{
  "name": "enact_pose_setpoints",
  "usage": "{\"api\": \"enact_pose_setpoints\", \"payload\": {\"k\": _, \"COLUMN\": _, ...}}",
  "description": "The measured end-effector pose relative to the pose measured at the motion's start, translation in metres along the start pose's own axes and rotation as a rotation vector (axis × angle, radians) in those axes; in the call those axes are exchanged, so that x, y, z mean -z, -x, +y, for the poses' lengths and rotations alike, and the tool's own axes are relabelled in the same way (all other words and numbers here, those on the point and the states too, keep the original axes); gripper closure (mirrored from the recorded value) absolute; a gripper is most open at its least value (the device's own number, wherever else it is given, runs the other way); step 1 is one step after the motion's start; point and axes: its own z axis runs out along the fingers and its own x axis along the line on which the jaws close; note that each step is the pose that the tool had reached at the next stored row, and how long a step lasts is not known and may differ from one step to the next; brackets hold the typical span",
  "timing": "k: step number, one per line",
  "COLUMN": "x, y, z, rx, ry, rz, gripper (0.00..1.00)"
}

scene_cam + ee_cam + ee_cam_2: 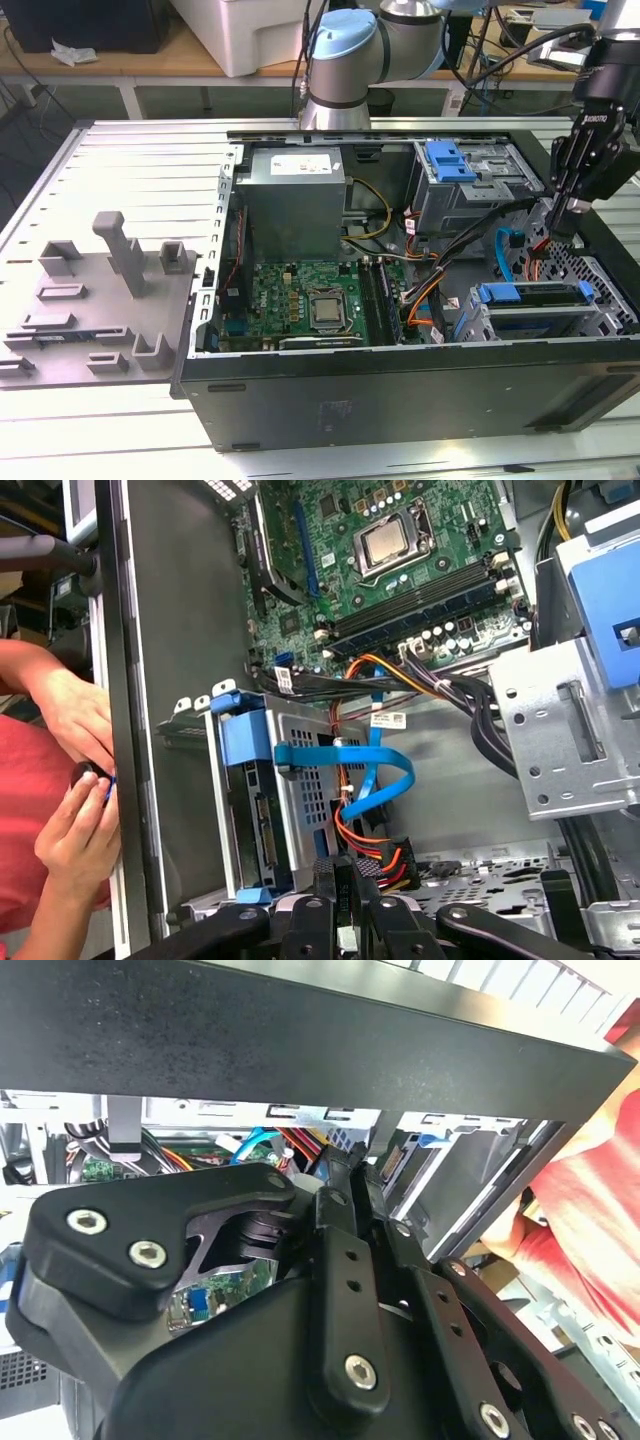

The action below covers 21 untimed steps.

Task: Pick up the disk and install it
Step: 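Insert the first disk wire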

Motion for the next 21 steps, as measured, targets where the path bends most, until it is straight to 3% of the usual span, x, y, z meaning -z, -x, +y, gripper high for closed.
{"api": "enact_pose_setpoints", "payload": {"k": 9, "x": -0.0005, "y": 0.0019, "z": 0.0022, "rx": 0.000, "ry": -0.0041, "rz": 0.0018, "gripper": 0.84}}
{"api": "enact_pose_setpoints", "payload": {"k": 16, "x": -0.0040, "y": -0.0010, "z": 0.0171, "rx": -0.002, "ry": -0.0158, "rz": -0.0009, "gripper": 0.84}}
{"api": "enact_pose_setpoints", "payload": {"k": 19, "x": -0.0057, "y": -0.0026, "z": 0.0225, "rx": 0.001, "ry": -0.0214, "rz": -0.0038, "gripper": 0.84}}
{"api": "enact_pose_setpoints", "payload": {"k": 20, "x": -0.0064, "y": -0.0036, "z": 0.0239, "rx": 0.003, "ry": -0.0242, "rz": -0.0081, "gripper": 0.84}}
{"api": "enact_pose_setpoints", "payload": {"k": 21, "x": -0.0070, "y": -0.0044, "z": 0.0242, "rx": 0.008, "ry": -0.0261, "rz": -0.0180, "gripper": 0.84}}
